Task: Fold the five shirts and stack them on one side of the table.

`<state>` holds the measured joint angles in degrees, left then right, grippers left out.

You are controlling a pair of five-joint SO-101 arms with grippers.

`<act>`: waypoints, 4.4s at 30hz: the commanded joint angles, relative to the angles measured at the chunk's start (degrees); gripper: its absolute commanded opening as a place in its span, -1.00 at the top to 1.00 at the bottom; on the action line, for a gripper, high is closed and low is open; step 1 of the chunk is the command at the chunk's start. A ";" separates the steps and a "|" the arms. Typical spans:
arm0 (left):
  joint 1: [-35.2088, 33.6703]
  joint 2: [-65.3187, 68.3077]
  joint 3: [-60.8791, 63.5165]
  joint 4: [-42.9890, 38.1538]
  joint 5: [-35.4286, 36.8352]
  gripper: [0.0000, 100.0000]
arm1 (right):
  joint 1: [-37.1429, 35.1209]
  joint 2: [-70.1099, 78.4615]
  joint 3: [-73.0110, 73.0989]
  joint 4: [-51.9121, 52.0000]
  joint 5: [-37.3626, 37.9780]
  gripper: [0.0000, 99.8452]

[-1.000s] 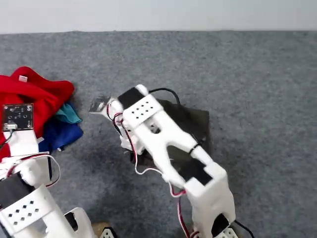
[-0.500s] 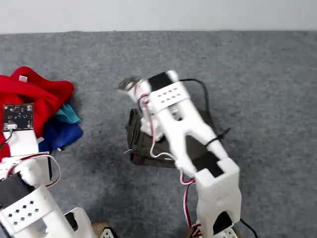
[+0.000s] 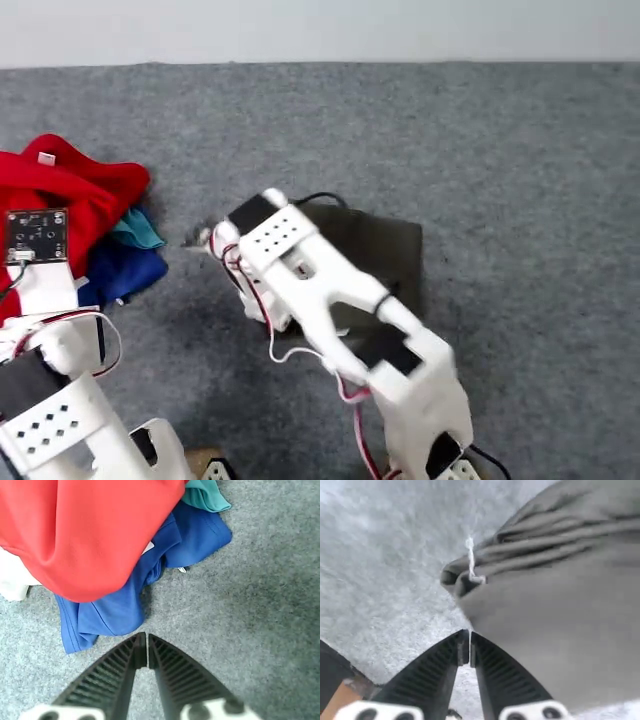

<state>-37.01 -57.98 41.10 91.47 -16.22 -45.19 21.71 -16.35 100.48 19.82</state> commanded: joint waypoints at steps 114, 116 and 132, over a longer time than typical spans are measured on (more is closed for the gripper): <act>-0.35 -0.88 -0.75 -0.88 0.62 0.97 | 10.77 19.21 -39.74 -10.42 -0.35 0.97; -0.35 -0.88 -0.75 -0.88 0.62 0.97 | 11.12 18.51 -44.04 -4.44 -0.44 0.97; -0.35 -0.88 -0.75 -0.88 0.62 0.97 | 19.47 -10.68 -13.01 2.59 -4.40 0.98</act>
<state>-37.01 -57.98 41.10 91.47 -16.22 -27.60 22.15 -38.24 100.48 16.40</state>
